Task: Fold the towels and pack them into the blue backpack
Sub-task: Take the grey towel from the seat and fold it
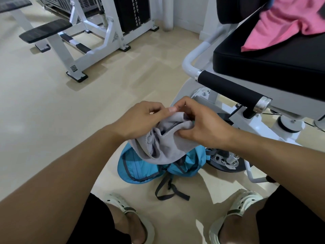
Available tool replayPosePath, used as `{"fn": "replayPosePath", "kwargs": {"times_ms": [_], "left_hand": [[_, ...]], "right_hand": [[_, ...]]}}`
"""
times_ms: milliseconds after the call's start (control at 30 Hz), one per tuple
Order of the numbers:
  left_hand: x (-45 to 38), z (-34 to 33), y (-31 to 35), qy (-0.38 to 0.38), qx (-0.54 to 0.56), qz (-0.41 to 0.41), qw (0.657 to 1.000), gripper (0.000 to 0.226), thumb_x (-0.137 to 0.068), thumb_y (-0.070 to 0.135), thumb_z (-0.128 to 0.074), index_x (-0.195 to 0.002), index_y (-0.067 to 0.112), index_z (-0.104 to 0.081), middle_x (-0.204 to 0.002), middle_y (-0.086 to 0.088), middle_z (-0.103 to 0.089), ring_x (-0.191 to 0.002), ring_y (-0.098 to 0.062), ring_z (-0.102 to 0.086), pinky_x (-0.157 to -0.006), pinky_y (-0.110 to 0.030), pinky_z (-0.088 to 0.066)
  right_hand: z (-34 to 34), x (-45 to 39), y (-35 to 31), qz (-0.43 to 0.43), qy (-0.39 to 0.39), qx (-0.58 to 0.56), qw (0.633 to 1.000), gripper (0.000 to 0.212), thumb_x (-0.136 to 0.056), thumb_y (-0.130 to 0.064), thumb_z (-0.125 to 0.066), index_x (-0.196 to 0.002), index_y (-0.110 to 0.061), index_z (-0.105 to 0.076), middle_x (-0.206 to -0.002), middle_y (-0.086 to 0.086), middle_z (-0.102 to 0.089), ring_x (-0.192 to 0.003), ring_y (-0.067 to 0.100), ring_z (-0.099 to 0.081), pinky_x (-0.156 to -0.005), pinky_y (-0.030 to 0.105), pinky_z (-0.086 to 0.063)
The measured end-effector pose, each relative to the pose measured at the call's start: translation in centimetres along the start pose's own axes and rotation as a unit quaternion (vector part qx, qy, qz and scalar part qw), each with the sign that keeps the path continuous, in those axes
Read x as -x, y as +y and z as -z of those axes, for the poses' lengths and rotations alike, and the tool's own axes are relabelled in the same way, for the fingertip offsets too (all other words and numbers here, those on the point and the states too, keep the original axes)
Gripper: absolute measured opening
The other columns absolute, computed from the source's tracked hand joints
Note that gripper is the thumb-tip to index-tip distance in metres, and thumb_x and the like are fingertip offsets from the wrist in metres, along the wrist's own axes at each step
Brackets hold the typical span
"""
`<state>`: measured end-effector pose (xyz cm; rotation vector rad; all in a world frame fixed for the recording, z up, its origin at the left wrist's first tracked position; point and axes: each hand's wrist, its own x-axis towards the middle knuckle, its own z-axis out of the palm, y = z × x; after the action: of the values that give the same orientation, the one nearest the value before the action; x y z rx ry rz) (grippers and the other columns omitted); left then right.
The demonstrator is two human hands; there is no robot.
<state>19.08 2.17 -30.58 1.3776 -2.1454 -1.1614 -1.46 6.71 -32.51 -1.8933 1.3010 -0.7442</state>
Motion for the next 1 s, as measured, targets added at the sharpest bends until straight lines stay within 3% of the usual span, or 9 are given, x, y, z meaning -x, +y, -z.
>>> {"fn": "replayPosePath", "kwargs": {"times_ms": [167, 233, 367, 467, 633, 733, 867, 1000], "left_hand": [[0.2, -0.5, 1.1, -0.035, 0.024, -0.028, 0.999, 0.04, -0.09, 0.055, -0.066, -0.093, 0.016, -0.074, -0.083, -0.005, -0.073, -0.064, -0.01, -0.06, -0.07, -0.033, -0.05], [0.1, -0.4, 0.9, -0.04, 0.032, -0.026, 0.998, 0.031, -0.091, 0.044, -0.07, -0.101, 0.015, -0.076, -0.087, -0.002, -0.076, -0.069, -0.009, -0.067, -0.075, -0.034, -0.055], [-0.1, 0.2, -0.1, -0.047, 0.073, -0.006, 0.996, 0.021, -0.096, 0.036, -0.068, -0.106, 0.02, -0.076, -0.102, -0.008, -0.077, -0.1, -0.031, -0.071, -0.096, -0.054, -0.053], [-0.1, 0.4, -0.2, -0.054, 0.104, 0.017, 0.993, 0.021, -0.097, 0.032, -0.066, -0.111, 0.02, -0.077, -0.105, -0.002, -0.078, -0.103, -0.025, -0.073, -0.101, -0.052, -0.053], [-0.1, 0.3, -0.3, -0.036, 0.113, 0.049, 0.992, 0.029, -0.1, 0.032, -0.062, -0.104, 0.006, -0.074, -0.102, -0.014, -0.076, -0.103, -0.035, -0.07, -0.102, -0.055, -0.051], [-0.2, 0.1, -0.4, -0.039, 0.129, 0.063, 0.989, 0.021, -0.1, 0.028, -0.061, -0.095, 0.019, -0.079, -0.096, -0.006, -0.078, -0.096, -0.028, -0.073, -0.098, -0.046, -0.053], [-0.3, -0.1, -0.3, -0.036, 0.135, 0.071, 0.988, 0.028, -0.088, 0.035, -0.062, -0.103, 0.017, -0.076, -0.101, -0.007, -0.078, -0.103, -0.03, -0.072, -0.101, -0.052, -0.051], [-0.4, -0.3, -0.3, -0.012, 0.112, 0.072, 0.991, 0.036, -0.082, 0.04, -0.058, -0.098, 0.013, -0.075, -0.096, -0.006, -0.078, -0.099, -0.029, -0.072, -0.099, -0.054, -0.051]], "right_hand": [[0.6, -0.2, -0.1, -0.02, 0.059, -0.057, 0.996, 0.049, -0.077, -0.015, -0.085, -0.108, -0.023, -0.049, -0.099, -0.01, -0.062, -0.082, 0.022, -0.065, -0.068, 0.031, -0.053], [0.6, -0.2, 0.0, -0.032, 0.079, -0.051, 0.995, 0.055, -0.073, -0.022, -0.089, -0.11, -0.024, -0.048, -0.103, -0.009, -0.062, -0.083, 0.021, -0.065, -0.07, 0.032, -0.054], [0.8, 0.0, 0.1, -0.046, 0.117, -0.013, 0.992, 0.053, -0.069, -0.037, -0.092, -0.103, -0.022, -0.055, -0.097, -0.008, -0.069, -0.088, 0.011, -0.067, -0.081, 0.036, -0.057], [0.6, 0.0, 0.1, -0.057, 0.143, -0.014, 0.988, 0.037, -0.071, -0.041, -0.09, -0.093, -0.024, -0.065, -0.093, -0.008, -0.07, -0.09, 0.008, -0.065, -0.082, 0.03, -0.054], [0.6, -0.4, 0.4, -0.093, 0.137, -0.055, 0.985, 0.026, -0.074, -0.037, -0.089, -0.088, -0.023, -0.072, -0.088, -0.004, -0.073, -0.082, 0.008, -0.066, -0.075, 0.02, -0.054], [0.5, -0.5, 0.6, -0.111, 0.112, -0.07, 0.985, 0.021, -0.077, -0.033, -0.088, -0.089, -0.023, -0.073, -0.089, 0.003, -0.072, -0.073, 0.005, -0.061, -0.068, 0.017, -0.052], [0.6, -0.3, 0.2, -0.11, 0.094, -0.079, 0.986, 0.019, -0.082, -0.024, -0.084, -0.085, -0.013, -0.068, -0.089, 0.005, -0.072, -0.074, 0.006, -0.061, -0.07, 0.018, -0.051], [0.4, -0.1, 0.0, -0.072, 0.108, -0.073, 0.989, 0.018, -0.084, -0.027, -0.082, -0.083, -0.018, -0.067, -0.088, -0.002, -0.071, -0.085, 0.015, -0.065, -0.08, 0.032, -0.054]]}}
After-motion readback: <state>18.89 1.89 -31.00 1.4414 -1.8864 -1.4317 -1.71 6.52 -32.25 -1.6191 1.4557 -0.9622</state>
